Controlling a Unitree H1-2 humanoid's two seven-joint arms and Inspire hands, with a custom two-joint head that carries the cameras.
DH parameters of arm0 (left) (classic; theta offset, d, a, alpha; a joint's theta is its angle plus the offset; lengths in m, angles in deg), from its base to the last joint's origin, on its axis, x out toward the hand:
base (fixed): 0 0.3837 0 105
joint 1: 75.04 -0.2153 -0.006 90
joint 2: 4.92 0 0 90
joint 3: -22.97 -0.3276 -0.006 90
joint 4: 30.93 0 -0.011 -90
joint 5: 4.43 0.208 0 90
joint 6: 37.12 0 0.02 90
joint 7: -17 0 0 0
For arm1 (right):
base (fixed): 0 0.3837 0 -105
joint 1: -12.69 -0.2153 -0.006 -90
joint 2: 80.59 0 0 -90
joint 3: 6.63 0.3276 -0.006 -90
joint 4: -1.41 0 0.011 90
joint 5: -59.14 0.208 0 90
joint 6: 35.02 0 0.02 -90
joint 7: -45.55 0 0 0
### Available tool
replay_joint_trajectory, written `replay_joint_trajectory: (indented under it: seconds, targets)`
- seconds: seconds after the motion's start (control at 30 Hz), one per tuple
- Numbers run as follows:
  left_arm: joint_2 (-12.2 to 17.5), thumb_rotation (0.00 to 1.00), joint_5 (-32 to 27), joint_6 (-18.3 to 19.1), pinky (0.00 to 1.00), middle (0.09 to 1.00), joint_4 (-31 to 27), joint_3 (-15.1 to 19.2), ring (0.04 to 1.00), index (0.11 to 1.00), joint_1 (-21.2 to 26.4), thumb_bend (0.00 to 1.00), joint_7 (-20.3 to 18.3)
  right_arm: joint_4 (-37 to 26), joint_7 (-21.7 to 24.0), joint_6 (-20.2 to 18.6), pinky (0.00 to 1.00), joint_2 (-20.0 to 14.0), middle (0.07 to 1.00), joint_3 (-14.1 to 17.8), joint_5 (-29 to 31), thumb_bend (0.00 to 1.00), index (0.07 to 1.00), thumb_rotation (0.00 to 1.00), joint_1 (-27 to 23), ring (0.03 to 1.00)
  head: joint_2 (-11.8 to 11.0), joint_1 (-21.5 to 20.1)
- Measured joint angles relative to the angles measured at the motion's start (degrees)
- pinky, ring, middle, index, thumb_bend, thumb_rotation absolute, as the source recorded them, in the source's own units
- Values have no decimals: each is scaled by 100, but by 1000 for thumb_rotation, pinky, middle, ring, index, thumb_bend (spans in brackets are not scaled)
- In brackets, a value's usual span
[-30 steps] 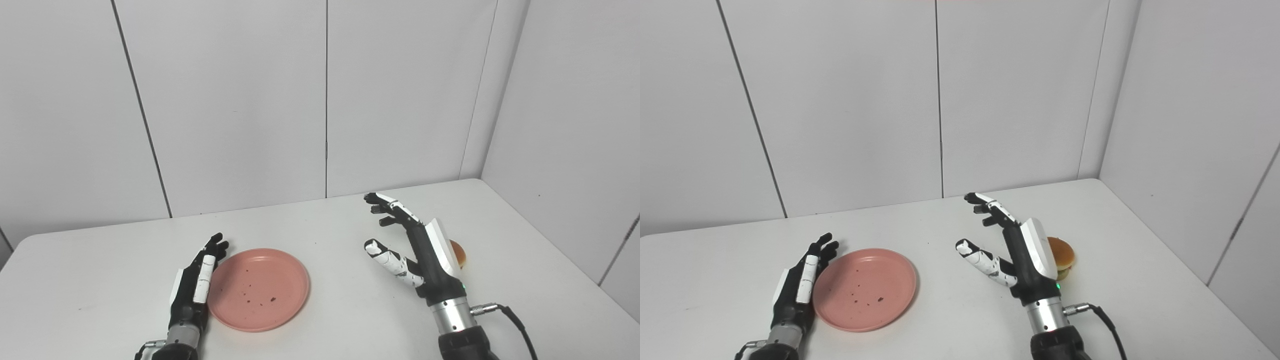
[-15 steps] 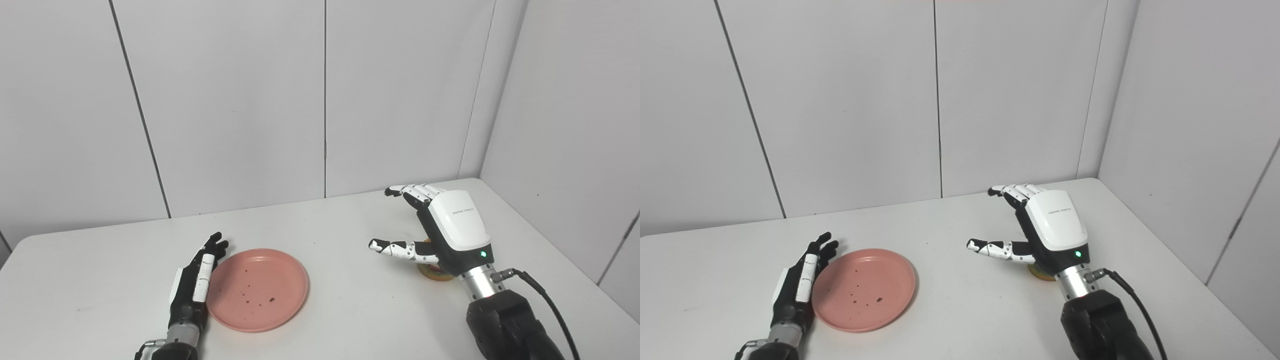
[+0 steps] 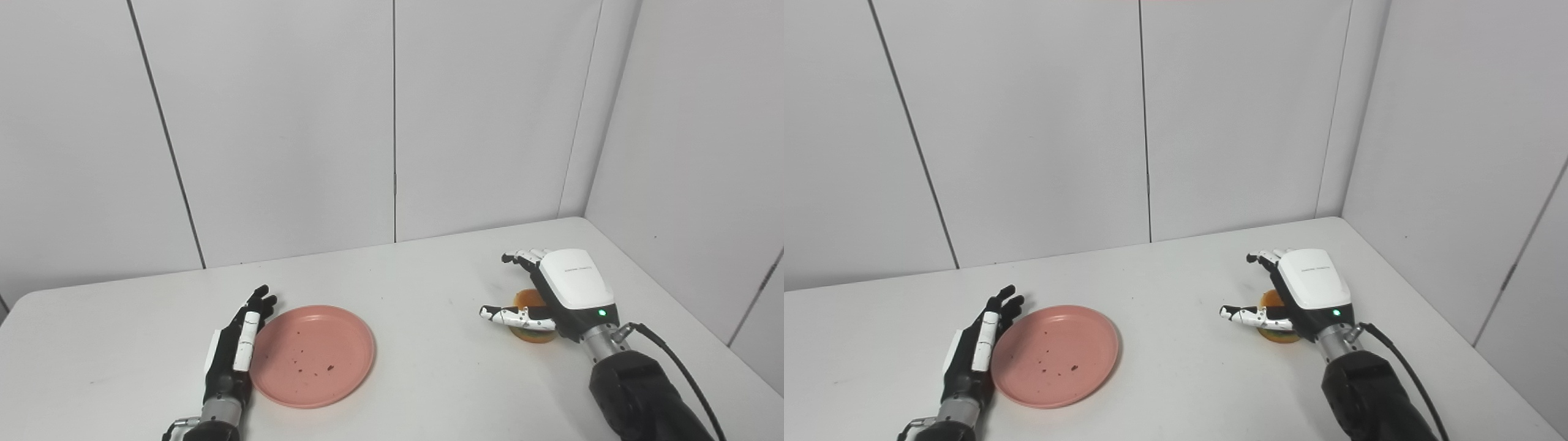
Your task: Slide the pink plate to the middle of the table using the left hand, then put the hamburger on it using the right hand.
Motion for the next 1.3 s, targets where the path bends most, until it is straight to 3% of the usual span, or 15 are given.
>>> replay_joint_trajectory:
  seconds: [0.27, 0.5, 0.87, 1.13, 1.3]
  targets:
    - [1, 967, 0, 25, 965, 863, -57, -5, 904, 853, -19, 803, 1, 610, -421, 3, 563, -104, 704, -214, 147, 748, 693, 907, -144, 665, 18, 0]
    - [4, 961, 3, 58, 962, 859, -91, -20, 900, 847, -28, 807, 4, 899, -453, -1, 636, -142, 728, -313, 391, 753, 712, 928, -237, 713, 18, 26]
    - [10, 963, 3, 89, 953, 857, -142, -34, 899, 844, -47, 806, 9, 1238, -519, 1, 568, -222, 719, -474, 668, 748, 699, 913, -315, 687, 53, 44]
    - [17, 951, 3, 140, 959, 854, -200, -47, 899, 844, -64, 833, 10, 1414, -542, -1, 631, -221, 732, -592, 787, 735, 706, 882, -325, 717, 70, 79]
    - [17, 958, 3, 165, 954, 856, -228, -54, 901, 845, -74, 824, 10, 1628, -591, 3, 576, -221, 711, -668, 838, 718, 691, 867, -395, 674, 79, 88]
